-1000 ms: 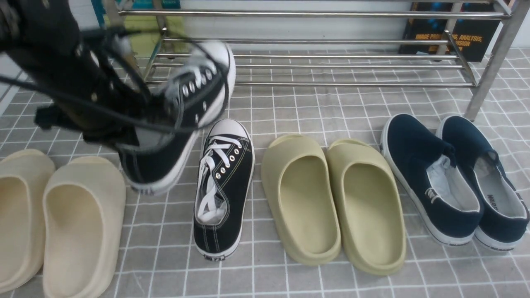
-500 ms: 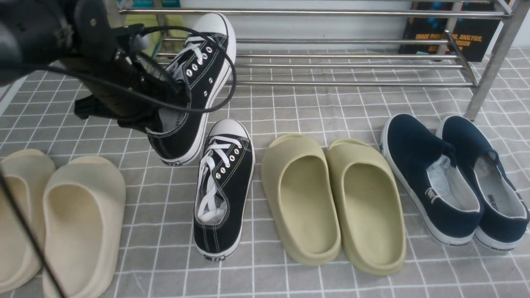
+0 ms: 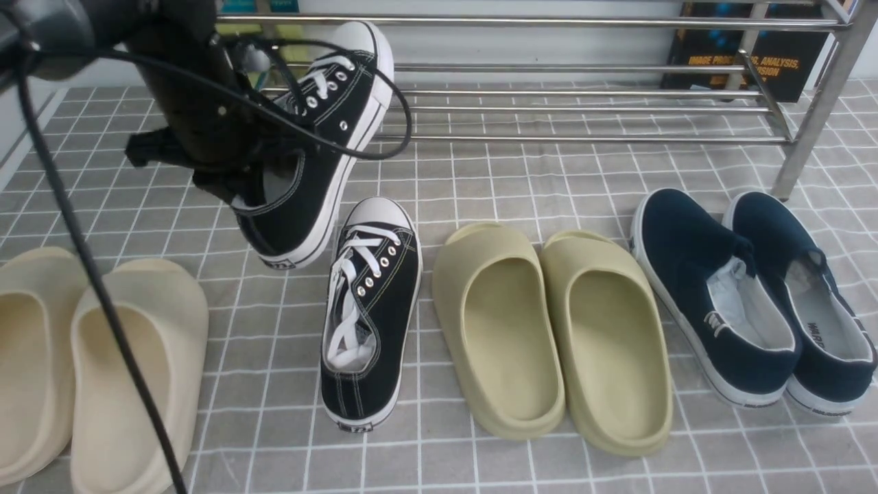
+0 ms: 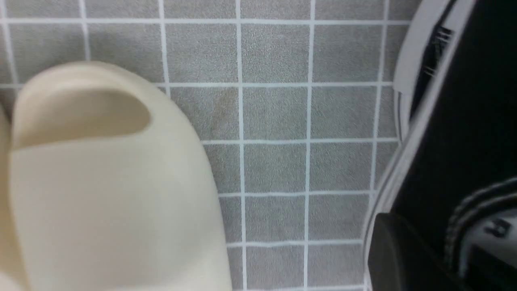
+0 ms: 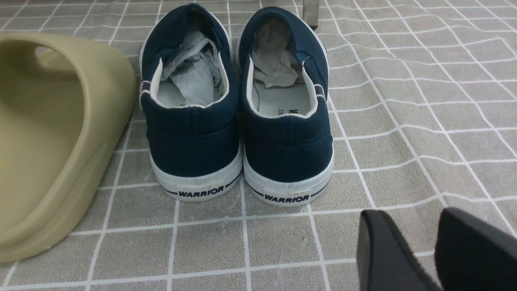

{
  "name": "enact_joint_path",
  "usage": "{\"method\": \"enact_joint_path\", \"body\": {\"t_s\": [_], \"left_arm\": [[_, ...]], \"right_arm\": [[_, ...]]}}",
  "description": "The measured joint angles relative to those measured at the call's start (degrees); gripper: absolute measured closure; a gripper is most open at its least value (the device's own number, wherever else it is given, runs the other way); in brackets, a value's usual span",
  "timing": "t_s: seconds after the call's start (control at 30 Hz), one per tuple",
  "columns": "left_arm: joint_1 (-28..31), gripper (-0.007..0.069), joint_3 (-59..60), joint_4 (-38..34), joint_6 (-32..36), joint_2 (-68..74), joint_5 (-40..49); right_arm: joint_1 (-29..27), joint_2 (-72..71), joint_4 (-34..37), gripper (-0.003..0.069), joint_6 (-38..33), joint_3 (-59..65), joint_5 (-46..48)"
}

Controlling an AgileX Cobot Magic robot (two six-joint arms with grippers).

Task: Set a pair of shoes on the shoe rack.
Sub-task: Use the left arm to put a shoe into the shoe rack

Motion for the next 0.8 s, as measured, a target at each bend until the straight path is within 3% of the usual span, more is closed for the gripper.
{"method": "enact_joint_path", "body": {"t_s": [0.27, 0.47, 0.8], "left_arm": [[0.0, 0.0638, 12.7, -0.8, 0.5, -13.6, -4.7], [0.0, 0.0638, 21.9, -1.1, 0.3, -14.3, -8.0], [0.0, 0.0638, 18.0, -0.3, -2.9, -7.5, -20.5]], "right_arm": [[0.0, 0.0, 0.0, 0.0419, 0.0, 0.0, 0.0], [0.0, 0.0, 0.0, 0.0419, 0.0, 0.0, 0.0], [0.0, 0.0, 0.0, 0.0419, 0.0, 0.0, 0.0]]}}
